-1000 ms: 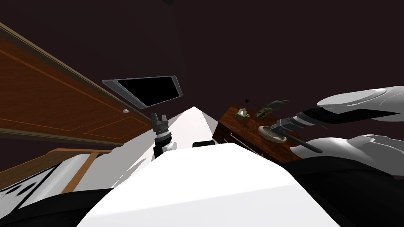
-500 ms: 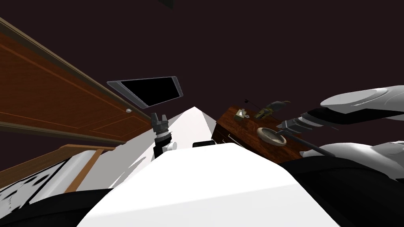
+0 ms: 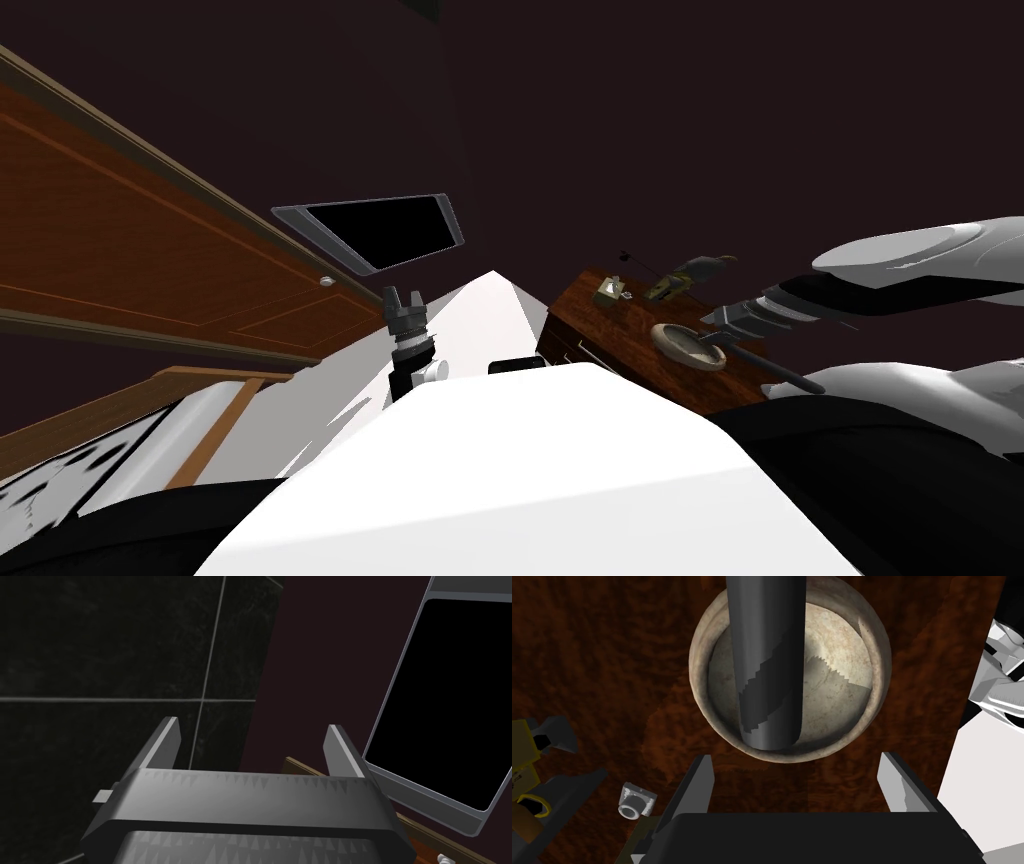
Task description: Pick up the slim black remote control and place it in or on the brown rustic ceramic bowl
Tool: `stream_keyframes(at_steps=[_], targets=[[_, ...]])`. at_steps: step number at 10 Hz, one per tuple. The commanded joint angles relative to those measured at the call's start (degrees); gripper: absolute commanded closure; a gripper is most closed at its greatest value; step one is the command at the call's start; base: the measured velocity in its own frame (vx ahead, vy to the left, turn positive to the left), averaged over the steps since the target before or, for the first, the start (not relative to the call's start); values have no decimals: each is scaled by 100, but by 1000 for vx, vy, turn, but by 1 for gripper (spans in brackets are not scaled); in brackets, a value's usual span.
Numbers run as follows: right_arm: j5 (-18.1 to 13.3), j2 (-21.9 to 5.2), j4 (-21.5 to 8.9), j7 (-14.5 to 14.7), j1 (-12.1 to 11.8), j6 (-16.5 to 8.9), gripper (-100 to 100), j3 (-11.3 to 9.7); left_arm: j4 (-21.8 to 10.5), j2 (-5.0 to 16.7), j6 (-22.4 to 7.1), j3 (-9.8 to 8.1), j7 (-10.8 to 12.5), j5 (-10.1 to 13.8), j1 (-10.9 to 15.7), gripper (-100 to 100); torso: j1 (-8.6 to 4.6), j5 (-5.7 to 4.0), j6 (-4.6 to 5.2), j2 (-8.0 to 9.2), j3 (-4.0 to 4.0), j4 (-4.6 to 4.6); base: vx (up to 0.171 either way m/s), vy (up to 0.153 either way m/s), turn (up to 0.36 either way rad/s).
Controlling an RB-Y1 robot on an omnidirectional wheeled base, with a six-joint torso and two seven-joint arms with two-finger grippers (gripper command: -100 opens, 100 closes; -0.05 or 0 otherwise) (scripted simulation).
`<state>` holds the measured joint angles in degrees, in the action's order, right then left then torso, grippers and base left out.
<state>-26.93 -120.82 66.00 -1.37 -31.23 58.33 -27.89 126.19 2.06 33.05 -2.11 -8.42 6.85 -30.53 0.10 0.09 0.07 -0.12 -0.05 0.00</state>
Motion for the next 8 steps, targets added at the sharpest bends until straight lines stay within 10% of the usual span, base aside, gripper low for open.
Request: stream_keyframes(at_steps=[1, 8], targets=[[286, -149, 167, -118, 72, -15, -100, -286, 0, 0, 0, 0, 0, 0, 0, 0, 0, 0, 0, 0, 0, 0, -143, -118, 393], [1129, -297, 334, -235, 143, -30, -100, -1270, -1, 1, -1, -1, 0, 0, 2, 0, -43, -12, 0, 42, 26, 11, -126, -101, 317]])
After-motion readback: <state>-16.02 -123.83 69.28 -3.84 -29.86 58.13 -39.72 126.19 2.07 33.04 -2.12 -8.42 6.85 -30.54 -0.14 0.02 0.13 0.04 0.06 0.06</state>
